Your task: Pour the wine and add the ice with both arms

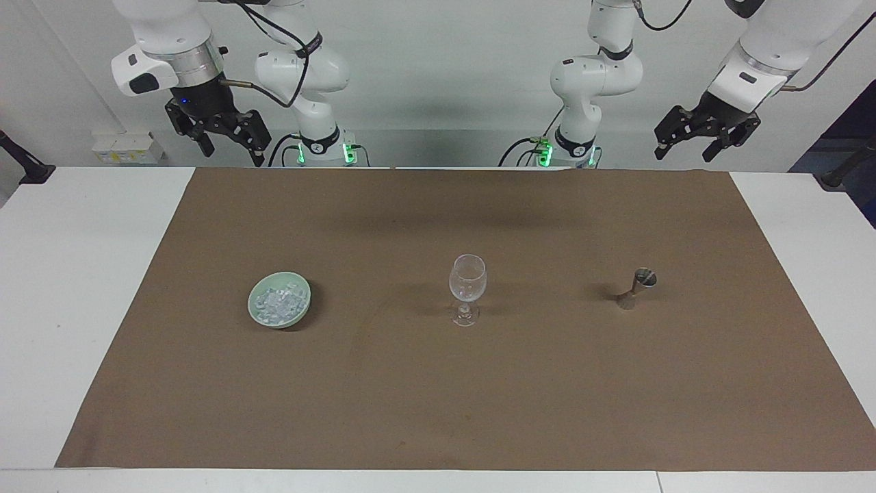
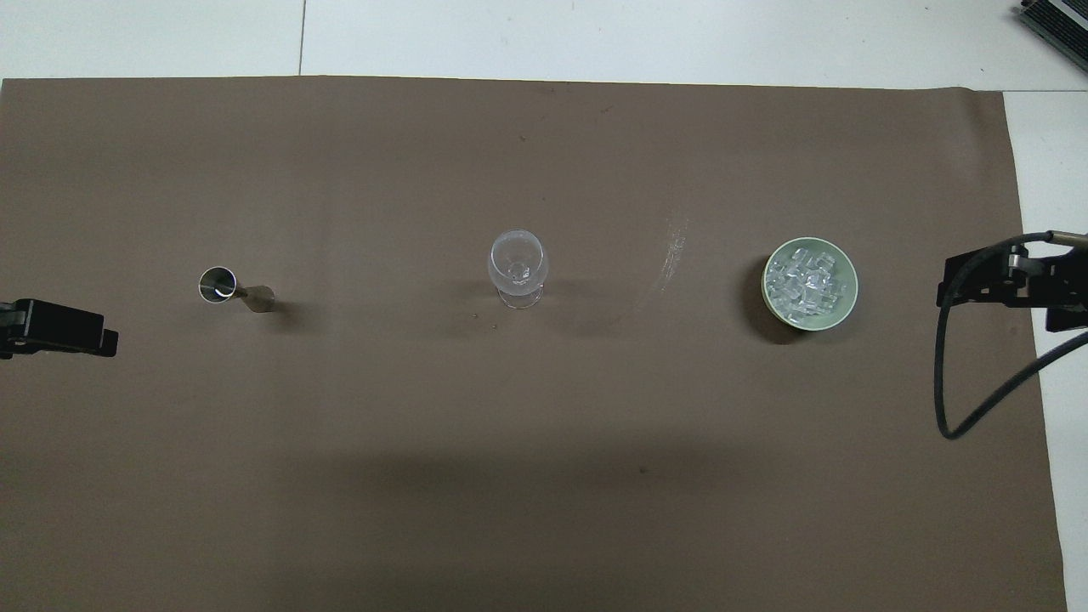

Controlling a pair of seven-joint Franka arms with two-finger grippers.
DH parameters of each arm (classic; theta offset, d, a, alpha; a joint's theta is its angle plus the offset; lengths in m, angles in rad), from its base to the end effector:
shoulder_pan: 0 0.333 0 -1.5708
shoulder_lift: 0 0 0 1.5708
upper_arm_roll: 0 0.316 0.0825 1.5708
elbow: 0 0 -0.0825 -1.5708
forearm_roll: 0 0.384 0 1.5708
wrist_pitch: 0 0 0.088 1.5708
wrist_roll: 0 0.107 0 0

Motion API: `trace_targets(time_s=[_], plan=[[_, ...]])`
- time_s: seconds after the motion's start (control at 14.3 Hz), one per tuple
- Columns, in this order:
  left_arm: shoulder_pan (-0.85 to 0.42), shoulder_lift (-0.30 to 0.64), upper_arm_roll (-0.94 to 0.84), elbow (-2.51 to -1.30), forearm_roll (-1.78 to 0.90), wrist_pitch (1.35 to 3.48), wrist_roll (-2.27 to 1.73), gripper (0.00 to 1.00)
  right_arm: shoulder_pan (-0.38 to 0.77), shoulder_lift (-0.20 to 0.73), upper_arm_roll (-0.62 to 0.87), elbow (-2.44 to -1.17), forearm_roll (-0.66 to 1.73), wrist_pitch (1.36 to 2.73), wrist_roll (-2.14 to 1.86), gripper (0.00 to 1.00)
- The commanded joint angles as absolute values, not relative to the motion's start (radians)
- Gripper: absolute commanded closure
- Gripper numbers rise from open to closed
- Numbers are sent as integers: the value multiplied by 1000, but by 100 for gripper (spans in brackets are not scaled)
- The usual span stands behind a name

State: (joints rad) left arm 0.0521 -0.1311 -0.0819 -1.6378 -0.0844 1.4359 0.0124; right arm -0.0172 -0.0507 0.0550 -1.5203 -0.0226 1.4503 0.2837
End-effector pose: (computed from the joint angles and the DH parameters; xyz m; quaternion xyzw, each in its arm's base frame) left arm 0.4981 -0.0278 0.6511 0.9984 -0.0247 -0.0359 0.0363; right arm 0.5257 0.0181 0.6650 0.9922 -0.1239 -0.0075 0.0140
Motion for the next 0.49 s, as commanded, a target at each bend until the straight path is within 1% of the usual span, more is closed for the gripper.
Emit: trace_targets(time_s=[0.0,0.42], plan=[[60,-141,-89,-1643,-71,1424,6,0,-32,-49,58,-1509,0,1434,262,0],[60,-143,-87,-1623,-77,1423,2,0,-32,-49,58,-1509,0,1434,262,0]])
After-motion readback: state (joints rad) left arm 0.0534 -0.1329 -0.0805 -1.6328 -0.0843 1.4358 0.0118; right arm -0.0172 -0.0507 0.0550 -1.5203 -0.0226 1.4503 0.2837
